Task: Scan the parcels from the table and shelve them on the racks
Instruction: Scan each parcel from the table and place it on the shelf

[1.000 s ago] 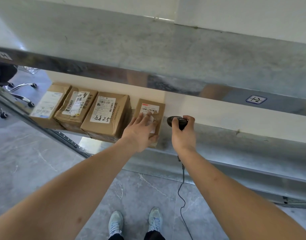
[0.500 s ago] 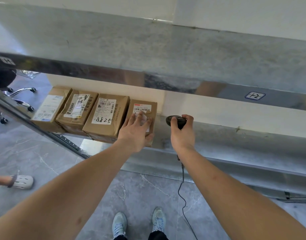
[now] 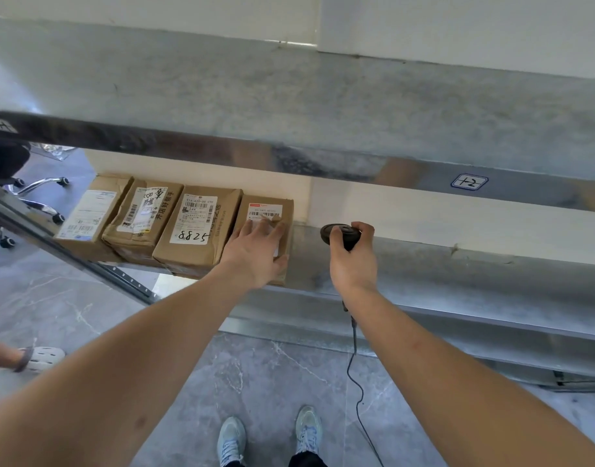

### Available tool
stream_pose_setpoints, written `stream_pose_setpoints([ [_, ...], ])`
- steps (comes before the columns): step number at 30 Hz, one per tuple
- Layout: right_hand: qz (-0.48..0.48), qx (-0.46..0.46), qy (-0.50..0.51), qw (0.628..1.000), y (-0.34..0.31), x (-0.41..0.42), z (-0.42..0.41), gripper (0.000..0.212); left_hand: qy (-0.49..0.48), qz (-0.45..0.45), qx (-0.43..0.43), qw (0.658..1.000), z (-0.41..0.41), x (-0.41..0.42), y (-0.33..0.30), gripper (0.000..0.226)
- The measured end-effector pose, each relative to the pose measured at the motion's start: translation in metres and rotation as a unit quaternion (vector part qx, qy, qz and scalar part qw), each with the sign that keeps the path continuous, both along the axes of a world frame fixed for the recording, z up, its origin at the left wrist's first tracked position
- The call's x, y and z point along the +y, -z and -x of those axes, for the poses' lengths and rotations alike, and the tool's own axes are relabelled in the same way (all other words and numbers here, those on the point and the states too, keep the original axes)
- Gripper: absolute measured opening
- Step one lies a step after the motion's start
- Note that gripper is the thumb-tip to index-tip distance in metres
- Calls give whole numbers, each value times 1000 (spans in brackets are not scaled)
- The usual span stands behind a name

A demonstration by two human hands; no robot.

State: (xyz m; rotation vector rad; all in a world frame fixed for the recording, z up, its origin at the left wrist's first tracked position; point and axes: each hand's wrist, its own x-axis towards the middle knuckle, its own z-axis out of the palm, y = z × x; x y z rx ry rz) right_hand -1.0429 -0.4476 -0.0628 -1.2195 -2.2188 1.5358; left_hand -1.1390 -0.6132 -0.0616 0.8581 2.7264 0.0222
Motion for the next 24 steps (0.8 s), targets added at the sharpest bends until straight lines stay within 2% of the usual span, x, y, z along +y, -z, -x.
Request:
stream_pose_setpoints([
  [7, -5, 21, 42, 999, -13, 14, -20, 41, 56, -6, 4, 998, -20, 30, -32, 60],
  [11, -7, 48, 95, 994, -26, 22, -38, 43, 120, 16, 7, 993, -33, 53, -52, 64],
  [16, -25, 85, 185, 979, -47, 33, -74, 42, 215, 7, 14, 977, -44, 84, -62, 66],
  [24, -58, 69, 314, 945, -64, 52, -145, 38, 341, -37, 16, 939, -81, 141, -76, 61],
])
